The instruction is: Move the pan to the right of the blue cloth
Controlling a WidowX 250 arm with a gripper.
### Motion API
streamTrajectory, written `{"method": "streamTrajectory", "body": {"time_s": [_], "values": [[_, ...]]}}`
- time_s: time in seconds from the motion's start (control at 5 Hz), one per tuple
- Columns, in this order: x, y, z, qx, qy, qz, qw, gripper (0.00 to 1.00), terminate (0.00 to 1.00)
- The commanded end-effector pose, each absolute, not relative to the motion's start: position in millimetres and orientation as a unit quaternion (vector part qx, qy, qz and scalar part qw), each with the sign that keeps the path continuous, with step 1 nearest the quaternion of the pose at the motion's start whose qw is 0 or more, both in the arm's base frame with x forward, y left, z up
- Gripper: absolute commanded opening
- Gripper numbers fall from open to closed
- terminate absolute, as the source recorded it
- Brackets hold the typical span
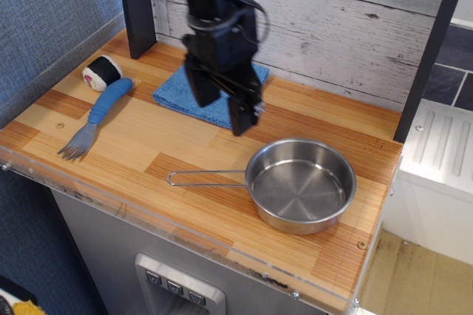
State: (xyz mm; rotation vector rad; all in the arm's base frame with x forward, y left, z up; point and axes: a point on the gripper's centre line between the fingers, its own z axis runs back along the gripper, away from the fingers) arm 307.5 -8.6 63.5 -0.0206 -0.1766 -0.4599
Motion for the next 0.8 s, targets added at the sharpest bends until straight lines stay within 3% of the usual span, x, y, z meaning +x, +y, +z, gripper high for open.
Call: {"method": "streamTrajectory", "body": {"time_s": [0.0, 0.6], "values": [[308.1, -38.7, 58.9, -0.029, -0.106, -0.277, 0.955, 1.0, 0.0], [308.5, -54.0, 25.8, -0.042, -0.068, -0.308, 0.948, 1.0, 0.0]]}}
